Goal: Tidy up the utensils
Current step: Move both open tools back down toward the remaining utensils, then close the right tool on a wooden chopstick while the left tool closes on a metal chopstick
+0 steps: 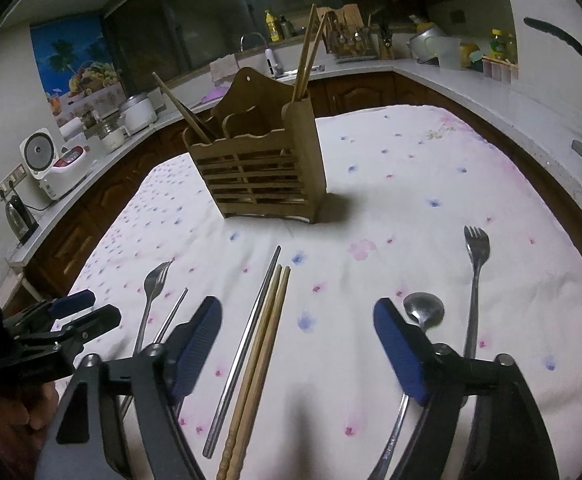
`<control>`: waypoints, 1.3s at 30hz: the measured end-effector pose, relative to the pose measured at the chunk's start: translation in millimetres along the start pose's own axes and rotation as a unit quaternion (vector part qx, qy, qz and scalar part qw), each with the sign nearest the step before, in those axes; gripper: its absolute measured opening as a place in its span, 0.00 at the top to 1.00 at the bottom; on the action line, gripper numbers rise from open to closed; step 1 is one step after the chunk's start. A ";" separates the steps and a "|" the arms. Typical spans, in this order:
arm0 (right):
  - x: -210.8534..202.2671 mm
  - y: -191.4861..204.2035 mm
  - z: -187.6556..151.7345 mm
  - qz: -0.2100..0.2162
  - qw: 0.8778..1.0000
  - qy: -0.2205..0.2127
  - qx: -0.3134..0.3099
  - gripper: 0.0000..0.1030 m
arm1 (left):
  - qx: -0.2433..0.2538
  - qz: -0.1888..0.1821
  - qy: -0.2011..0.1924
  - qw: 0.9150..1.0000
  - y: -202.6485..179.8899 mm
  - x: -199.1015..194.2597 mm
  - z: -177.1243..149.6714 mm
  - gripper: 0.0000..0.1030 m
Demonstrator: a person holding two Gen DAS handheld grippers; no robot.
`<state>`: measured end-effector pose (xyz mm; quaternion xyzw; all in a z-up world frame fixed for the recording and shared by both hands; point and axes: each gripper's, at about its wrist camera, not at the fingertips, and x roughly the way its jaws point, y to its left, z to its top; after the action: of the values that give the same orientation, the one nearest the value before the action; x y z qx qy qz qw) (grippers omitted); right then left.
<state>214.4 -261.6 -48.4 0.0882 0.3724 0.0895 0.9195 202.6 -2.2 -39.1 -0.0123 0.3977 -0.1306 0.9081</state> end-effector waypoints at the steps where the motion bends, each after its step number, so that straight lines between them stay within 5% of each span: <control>1: 2.0 0.3 0.4 0.001 1.000 0.003 0.001 0.28 | 0.000 -0.001 0.002 1.000 1.6 1.1 0.6 0.20; 9: 28.7 3.0 -3.4 0.010 0.999 0.039 0.004 0.45 | 0.011 -0.015 0.034 0.999 4.1 21.4 5.0 0.34; 14: 46.2 5.5 0.0 0.013 0.998 0.056 -0.003 0.57 | 0.031 -0.022 0.065 0.997 -3.7 43.5 4.8 0.54; 20: 70.7 7.3 9.7 0.009 0.997 0.077 -0.014 0.71 | 0.048 -0.021 0.110 0.993 -11.7 72.6 4.1 0.66; 33: 109.2 14.1 16.2 -0.018 0.992 0.108 -0.056 0.79 | 0.070 -0.012 0.121 0.990 -15.6 84.0 15.5 0.72; 39: 111.6 19.6 16.2 -0.028 0.991 0.108 -0.077 0.79 | 0.085 0.002 0.119 0.989 -20.6 88.3 17.2 0.94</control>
<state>302.7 -218.5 -107.1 -0.0039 0.4637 0.1009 0.8802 267.7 -45.3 -88.3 0.0811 0.4908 -0.1623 0.8522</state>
